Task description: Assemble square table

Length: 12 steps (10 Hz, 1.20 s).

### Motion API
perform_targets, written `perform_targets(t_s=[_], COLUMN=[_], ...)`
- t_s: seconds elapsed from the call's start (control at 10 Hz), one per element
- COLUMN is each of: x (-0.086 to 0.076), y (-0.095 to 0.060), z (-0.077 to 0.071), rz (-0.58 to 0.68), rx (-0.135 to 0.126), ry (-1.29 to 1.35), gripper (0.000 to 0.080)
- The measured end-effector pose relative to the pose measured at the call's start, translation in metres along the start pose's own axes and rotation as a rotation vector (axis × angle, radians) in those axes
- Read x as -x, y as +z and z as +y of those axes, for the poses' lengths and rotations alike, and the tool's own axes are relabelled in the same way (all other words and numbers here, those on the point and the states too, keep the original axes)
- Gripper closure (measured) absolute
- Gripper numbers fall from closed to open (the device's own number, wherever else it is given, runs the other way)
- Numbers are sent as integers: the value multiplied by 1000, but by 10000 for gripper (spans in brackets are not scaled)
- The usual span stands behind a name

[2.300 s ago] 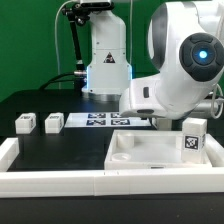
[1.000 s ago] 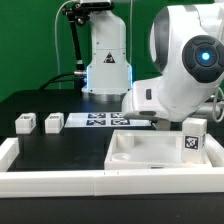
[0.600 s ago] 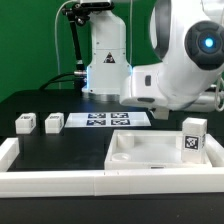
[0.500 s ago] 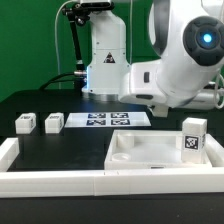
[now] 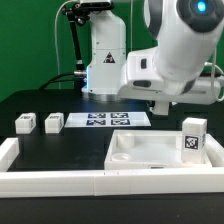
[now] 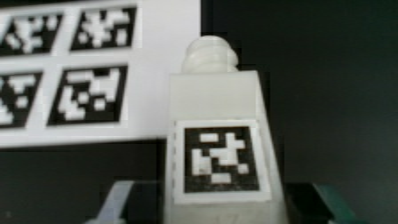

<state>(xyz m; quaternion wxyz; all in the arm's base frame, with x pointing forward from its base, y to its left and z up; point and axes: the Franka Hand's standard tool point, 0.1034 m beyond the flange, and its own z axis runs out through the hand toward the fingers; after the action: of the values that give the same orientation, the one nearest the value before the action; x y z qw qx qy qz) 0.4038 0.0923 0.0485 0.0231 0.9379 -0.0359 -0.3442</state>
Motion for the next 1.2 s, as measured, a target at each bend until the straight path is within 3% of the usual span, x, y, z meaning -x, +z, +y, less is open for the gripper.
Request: perform_targets(t_s=[0.5,0.8,1.2], x=[-5,-5,-14], y=[-42,-68,-68], z=[22,25,22], rz=[261,409,678], rx=[-66,-96,-106], ry=[3,9,-3], gripper=[509,509,509])
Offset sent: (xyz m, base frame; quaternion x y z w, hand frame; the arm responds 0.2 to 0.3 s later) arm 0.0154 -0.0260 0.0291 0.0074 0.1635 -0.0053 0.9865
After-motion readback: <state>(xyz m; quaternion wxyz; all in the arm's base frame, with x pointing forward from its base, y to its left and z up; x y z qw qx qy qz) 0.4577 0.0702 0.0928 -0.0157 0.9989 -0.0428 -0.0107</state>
